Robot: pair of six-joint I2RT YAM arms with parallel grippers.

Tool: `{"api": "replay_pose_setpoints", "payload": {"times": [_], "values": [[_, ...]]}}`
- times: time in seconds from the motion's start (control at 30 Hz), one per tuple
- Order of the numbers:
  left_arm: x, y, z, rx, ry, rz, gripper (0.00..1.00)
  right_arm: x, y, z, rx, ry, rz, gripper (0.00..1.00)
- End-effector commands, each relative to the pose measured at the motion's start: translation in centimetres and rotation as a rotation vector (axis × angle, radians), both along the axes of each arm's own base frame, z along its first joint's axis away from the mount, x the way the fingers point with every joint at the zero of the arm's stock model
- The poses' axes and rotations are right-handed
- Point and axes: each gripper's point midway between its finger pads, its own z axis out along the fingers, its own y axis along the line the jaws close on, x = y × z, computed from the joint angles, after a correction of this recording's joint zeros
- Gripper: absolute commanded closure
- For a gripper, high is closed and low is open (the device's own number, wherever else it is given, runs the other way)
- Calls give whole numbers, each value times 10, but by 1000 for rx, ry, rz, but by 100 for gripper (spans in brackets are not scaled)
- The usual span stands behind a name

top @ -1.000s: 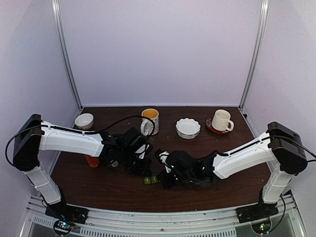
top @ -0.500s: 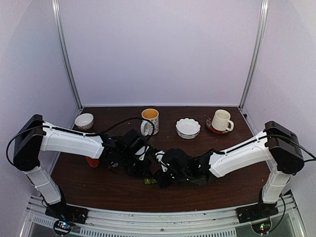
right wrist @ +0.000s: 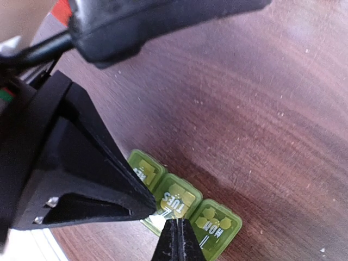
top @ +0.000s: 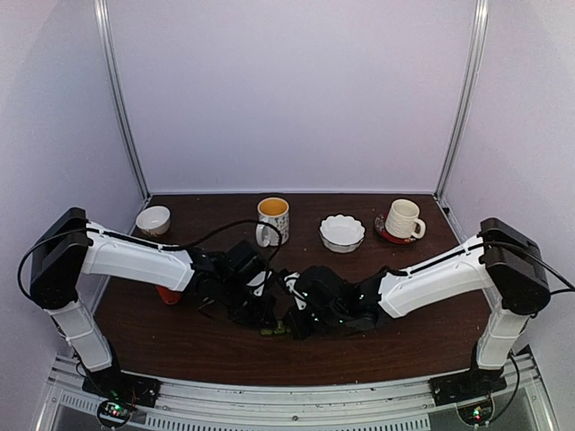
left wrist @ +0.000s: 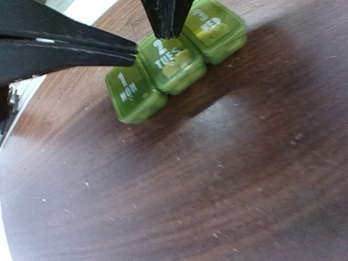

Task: Sort the pills into containers
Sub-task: Place the pill container at the center of the board.

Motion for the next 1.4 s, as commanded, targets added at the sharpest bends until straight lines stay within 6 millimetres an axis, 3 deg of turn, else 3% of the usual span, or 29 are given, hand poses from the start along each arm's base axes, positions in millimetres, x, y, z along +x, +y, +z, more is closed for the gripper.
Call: {"api": "replay_pose_setpoints", "payload": {"times": [0.0,0.13,0.33,0.47,0.77,0.9,1.13,1.37], "values": [[9,3,25,12,-64,1,100,10,3,28,36,-45,-11,100],[10,7,22,29,-75,11,100,7,1,10,9,-11,-9,100],[4,10,-16,80,-13,1,100,3,-3,-18,-40,34,-14,100],[1,8,-21,75,5,-6,100,5,-3,-9,-28,16,-14,100],[15,10,23,85,-86,-6,100,21,-10,33,-11,-61,-39,100],[17,16,24,93,-95,6,100,17,-15,21,-24,-40,-38,100],[6,13,-9,81,-15,-13,100,7,-15,-17,-59,44,-24,100],[5,9,-16,79,-3,-25,100,13,-17,-3,-63,3,-31,100]]}}
